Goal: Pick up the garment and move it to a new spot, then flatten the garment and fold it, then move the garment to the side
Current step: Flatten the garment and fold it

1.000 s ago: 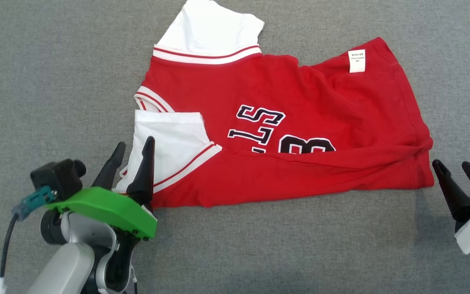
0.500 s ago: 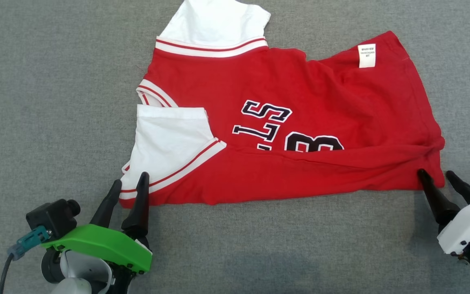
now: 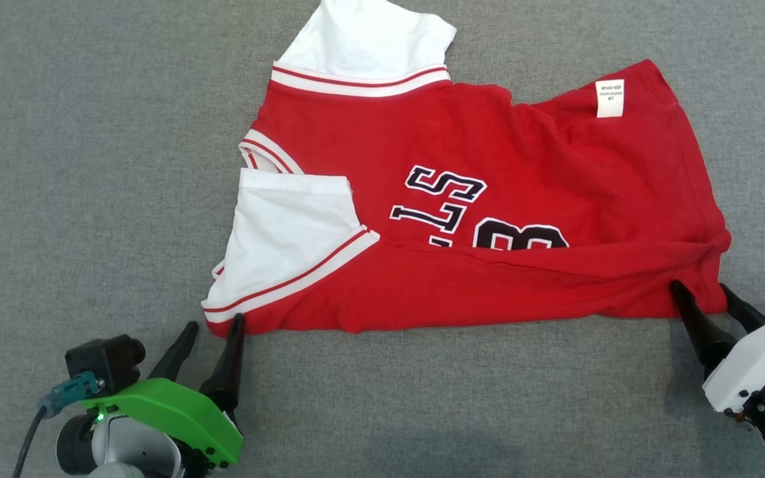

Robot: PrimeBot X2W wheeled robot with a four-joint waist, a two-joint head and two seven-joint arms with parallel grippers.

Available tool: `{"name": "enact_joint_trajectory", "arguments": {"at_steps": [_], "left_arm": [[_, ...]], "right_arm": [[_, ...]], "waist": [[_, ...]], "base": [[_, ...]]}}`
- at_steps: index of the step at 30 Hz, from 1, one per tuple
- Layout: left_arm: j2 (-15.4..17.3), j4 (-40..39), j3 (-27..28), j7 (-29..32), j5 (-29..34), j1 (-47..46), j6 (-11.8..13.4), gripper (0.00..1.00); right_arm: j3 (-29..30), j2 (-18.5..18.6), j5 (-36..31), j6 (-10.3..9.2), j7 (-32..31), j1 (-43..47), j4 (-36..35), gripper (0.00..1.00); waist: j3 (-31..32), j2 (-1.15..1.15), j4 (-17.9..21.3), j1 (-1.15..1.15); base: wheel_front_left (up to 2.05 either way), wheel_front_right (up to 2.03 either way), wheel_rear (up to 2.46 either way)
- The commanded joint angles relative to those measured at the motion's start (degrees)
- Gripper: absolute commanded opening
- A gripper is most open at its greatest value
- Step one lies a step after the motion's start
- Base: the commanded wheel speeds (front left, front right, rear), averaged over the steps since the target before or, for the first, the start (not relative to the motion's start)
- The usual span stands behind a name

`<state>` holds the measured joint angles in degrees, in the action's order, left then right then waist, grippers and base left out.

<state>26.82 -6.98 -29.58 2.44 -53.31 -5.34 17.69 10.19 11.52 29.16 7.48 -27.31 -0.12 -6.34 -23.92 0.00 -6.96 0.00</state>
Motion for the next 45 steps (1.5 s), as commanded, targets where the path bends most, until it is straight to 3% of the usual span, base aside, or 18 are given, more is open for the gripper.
{"name": "enact_joint_trajectory", "arguments": {"at_steps": [1, 6, 11, 12, 13, 14, 15, 16, 19, 23, 29, 33, 39, 45], "left_arm": [[0.9, 0.2, 0.1, -0.1, 1.0, 0.1, 0.7, 1.00], [1.7, 0.9, -0.2, -0.3, 2.3, -0.3, 1.4, 1.00], [-0.1, 1.8, -0.8, 1.1, -0.1, -1.7, -0.6, 1.00], [-0.6, 2.3, -0.7, 1.3, -0.9, -1.9, -1.1, 1.00], [-1.2, 2.9, -0.5, 1.6, -2.1, -2.1, -1.8, 1.00], [-1.9, 3.3, -0.5, 1.8, -3.2, -2.4, -2.5, 1.00], [-2.5, 4.0, -0.1, 1.8, -3.9, -2.7, -3.1, 0.44], [-2.6, 4.7, 0.1, 1.7, -4.4, -3.2, -3.8, 0.00], [-3.4, 4.9, 1.1, 0.9, -6.3, -3.3, -5.7, 0.00], [-2.5, -0.4, 4.0, 0.5, -9.6, -1.8, -6.8, 0.00], [0.4, -14.6, 9.0, 3.0, -14.0, 0.1, -4.0, 0.00], [1.9, -17.1, 9.7, 4.3, -14.0, 1.8, -2.1, 0.00], [0.8, -19.7, 9.4, 3.3, -15.8, 6.5, -1.4, 0.00], [0.7, -15.3, 8.5, 1.4, -14.5, 11.0, -1.5, 0.00]], "right_arm": [[-0.8, -0.3, 0.4, 0.02, -0.8, 1.6, 1.4, 1.00], [-0.9, -0.3, 0.5, 0.01, -0.7, 1.7, 1.2, 1.00], [-1.2, -0.1, 0.9, -0.02, -1.6, 1.7, 1.5, 1.00], [-1.3, -0.1, 1.0, -0.03, -1.7, 1.7, 1.7, 0.96], [-1.5, -0.2, 1.2, -0.03, -2.1, 1.6, 2.1, 0.81], [-1.8, -0.4, 1.4, -0.03, -2.3, 1.5, 2.4, 0.55], [-2.1, -0.4, 1.6, -0.03, -2.4, 1.1, 2.8, 0.35], [-2.5, -0.5, 2.2, -0.03, -2.7, 0.7, 3.3, 0.00], [-2.5, -0.8, 4.9, 0.00, -3.0, -0.8, 4.1, 0.00], [0.5, -0.2, 10.8, 0.02, -5.1, -2.8, 1.8, 0.00], [7.1, -0.5, 19.0, 0.02, -13.9, -5.7, -3.9, 0.00], [9.1, -0.9, 19.2, 0.02, -18.7, -5.1, -5.4, 0.00], [12.2, -3.1, 20.5, 0.02, -21.9, -1.9, -8.9, 0.00], [12.3, -3.0, 17.3, 0.02, -22.6, 2.0, -8.2, 0.00]], "waist": [[0.2, 0.00, 0.2, 0.00], [0.6, 0.00, 0.5, 0.00], [0.8, 0.00, 1.0, 0.00], [0.8, 0.00, 1.1, 0.00], [1.0, 0.00, 1.3, 0.00], [1.0, 0.00, 1.4, 0.00], [1.2, 0.00, 1.6, 0.00], [1.4, 0.00, 1.7, 0.00], [2.2, 0.00, 2.3, 0.00], [3.5, 0.00, 2.6, 0.00], [5.5, 0.00, 2.7, 0.00], [5.8, 0.00, 3.0, 0.00], [5.1, 0.00, 3.4, 0.00], [4.1, 0.00, 4.2, 0.00]], "base": [[0.00, 0.00, 0.00], [0.00, 0.00, 0.00], [0.00, 0.00, 0.00], [0.00, 0.00, 0.00], [0.00, 0.00, 0.00], [0.00, 0.00, 0.00], [0.00, 0.00, 0.00], [0.00, 0.00, 0.00], [0.00, 0.00, 0.00], [0.00, 0.00, 0.00], [0.00, 0.00, 0.00], [0.00, 0.00, 0.00], [0.00, 0.00, 0.00], [0.00, 0.00, 0.00]]}}
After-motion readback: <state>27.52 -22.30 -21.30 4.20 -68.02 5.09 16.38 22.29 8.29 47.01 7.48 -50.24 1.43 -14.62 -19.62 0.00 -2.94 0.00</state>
